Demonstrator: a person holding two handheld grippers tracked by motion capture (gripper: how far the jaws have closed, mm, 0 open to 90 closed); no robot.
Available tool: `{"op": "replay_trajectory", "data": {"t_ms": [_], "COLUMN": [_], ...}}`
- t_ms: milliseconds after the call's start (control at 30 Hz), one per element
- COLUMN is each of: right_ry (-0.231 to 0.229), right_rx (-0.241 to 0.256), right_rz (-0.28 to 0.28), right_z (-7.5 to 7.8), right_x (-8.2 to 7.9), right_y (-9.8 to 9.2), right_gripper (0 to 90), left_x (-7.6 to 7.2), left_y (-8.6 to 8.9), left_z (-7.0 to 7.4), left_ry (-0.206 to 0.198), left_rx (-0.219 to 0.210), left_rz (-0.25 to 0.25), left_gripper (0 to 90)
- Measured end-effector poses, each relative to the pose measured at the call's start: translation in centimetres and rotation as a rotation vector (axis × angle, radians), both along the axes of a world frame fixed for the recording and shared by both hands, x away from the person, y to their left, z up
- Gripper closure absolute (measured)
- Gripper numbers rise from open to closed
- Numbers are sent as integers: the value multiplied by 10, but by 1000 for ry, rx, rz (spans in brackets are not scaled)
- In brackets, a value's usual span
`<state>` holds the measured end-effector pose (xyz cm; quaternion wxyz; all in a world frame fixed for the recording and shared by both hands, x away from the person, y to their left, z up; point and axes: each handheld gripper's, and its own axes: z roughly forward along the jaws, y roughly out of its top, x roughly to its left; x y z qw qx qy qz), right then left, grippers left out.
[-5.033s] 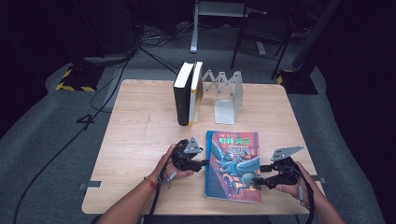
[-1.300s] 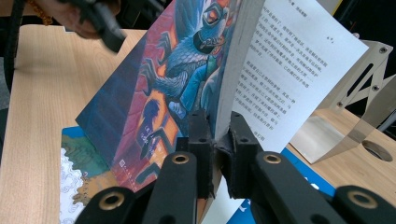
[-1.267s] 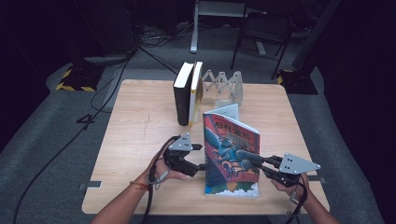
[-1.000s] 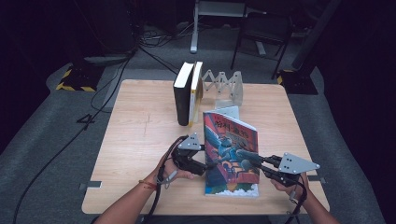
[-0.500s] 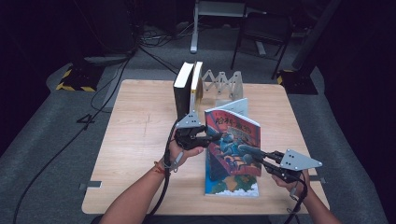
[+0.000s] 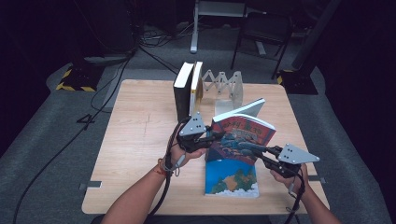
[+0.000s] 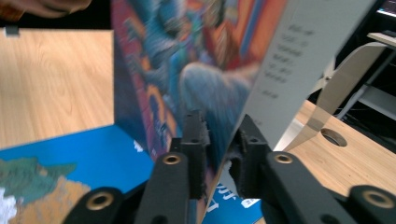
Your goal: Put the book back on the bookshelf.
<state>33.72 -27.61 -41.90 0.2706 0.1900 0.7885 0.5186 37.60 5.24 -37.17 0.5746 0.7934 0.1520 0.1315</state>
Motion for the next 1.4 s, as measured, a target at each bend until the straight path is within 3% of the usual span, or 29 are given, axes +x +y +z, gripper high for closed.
{"op": "replay_trajectory", "data": {"t_ms": [67,100,167,267,367,467,667,833,1033,1200,1267,1400], "right_ry": [-6,8,2,12,11,9,7,8,24,56,93,107], "right_rx": [32,73,78,92,90,96,98,91,65,49,24,-11], "right_rz": [-28,-44,-76,-69,-61,-47,-46,-41,-53,-65,-84,-93], "right_z": [4,9,11,14,16,17,16,17,15,10,5,0], "right_x": [1,3,6,11,13,13,12,11,9,8,7,8], "right_y": [-4,-8,-8,-9,-9,-11,-11,-11,-8,-19,-28,-34], "right_gripper": [697,643,595,555,614,654,655,640,488,457,432,425], "left_x": [-4,-7,-10,-13,-12,-9,-4,-1,0,5,9,13], "left_y": [0,-1,-3,-6,-11,-19,-26,-32,-36,-37,-37,-36], "left_z": [-1,-1,-1,-1,-3,-6,-6,1,6,10,14,24], "left_ry": [-20,-29,-49,-70,-79,-64,-63,-76,-66,-72,-76,-91], "left_rx": [9,14,21,30,31,15,-7,-15,-7,-8,-10,-11], "left_rz": [-16,-29,-46,-46,-34,-26,-5,3,23,51,72,101], "left_gripper": [733,734,733,726,683,612,609,660,729,733,733,733]}}
